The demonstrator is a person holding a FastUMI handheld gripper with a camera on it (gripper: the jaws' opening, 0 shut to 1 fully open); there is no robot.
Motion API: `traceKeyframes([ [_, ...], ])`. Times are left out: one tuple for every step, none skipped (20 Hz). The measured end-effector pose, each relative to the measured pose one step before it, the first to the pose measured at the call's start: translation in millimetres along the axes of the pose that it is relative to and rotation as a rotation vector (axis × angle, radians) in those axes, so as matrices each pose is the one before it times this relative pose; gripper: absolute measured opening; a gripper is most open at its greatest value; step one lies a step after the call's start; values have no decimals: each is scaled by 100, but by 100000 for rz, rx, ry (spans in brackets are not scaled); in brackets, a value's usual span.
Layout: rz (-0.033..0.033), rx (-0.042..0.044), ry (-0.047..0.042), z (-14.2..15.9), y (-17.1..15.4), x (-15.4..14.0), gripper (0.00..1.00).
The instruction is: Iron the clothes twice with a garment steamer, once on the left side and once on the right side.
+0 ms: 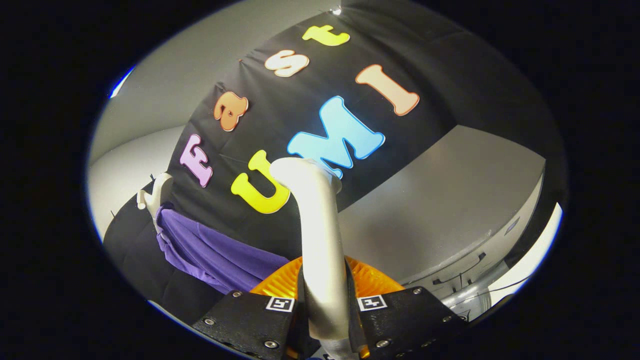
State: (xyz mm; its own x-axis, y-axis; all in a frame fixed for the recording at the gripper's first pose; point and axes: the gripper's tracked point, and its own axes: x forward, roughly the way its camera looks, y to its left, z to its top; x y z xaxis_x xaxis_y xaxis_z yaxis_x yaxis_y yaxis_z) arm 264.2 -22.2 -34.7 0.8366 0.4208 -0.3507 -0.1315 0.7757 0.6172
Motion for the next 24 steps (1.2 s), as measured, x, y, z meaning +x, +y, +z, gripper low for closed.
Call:
traceKeyframes([
  [190, -3214, -2733, -692, 1815, -1035, 31],
  [463, -3013, -2715, -545, 1793, -714, 31],
  [626, -2599, -3049, -420, 1854, -632, 31],
  [669, -3518, -2963, -371, 1889, -432, 31],
  [604, -4267, -2449, -585, 1892, -480, 31],
  [564, -4089, -1899, -399, 1674, -189, 31],
  [738, -3868, -1345, -647, 1674, -128, 31],
  [951, -3200, -712, -401, 1598, 89, 31],
  [666, -2237, -958, -303, 1705, -115, 31],
  [357, -1436, -349, -430, 1570, -27, 31],
  [160, -1109, -289, -553, 1329, -36, 31],
  [163, -1110, -45, -581, 1148, 112, 31],
  [22, -1487, 84, -590, 1024, 211, 31],
  [-224, -1472, -319, -377, 983, 147, 31],
  [-184, -1443, -244, -267, 917, 135, 31],
  [-217, -1713, -670, -117, 885, 216, 31],
  [-448, -1560, -847, 4, 638, 176, 31],
  [-1134, -1031, -981, 261, 530, 208, 31],
  [-1339, -1309, -1448, 138, 381, 151, 32],
  [-1111, -1479, -1751, 289, 290, 274, 32],
  [-1047, -1867, -1579, 74, 349, 232, 32],
  [-1137, -1537, -738, -26, 256, 170, 31],
  [-791, -1307, -696, -124, 204, 113, 32],
  [-603, -1281, -563, -125, 343, 170, 31],
])
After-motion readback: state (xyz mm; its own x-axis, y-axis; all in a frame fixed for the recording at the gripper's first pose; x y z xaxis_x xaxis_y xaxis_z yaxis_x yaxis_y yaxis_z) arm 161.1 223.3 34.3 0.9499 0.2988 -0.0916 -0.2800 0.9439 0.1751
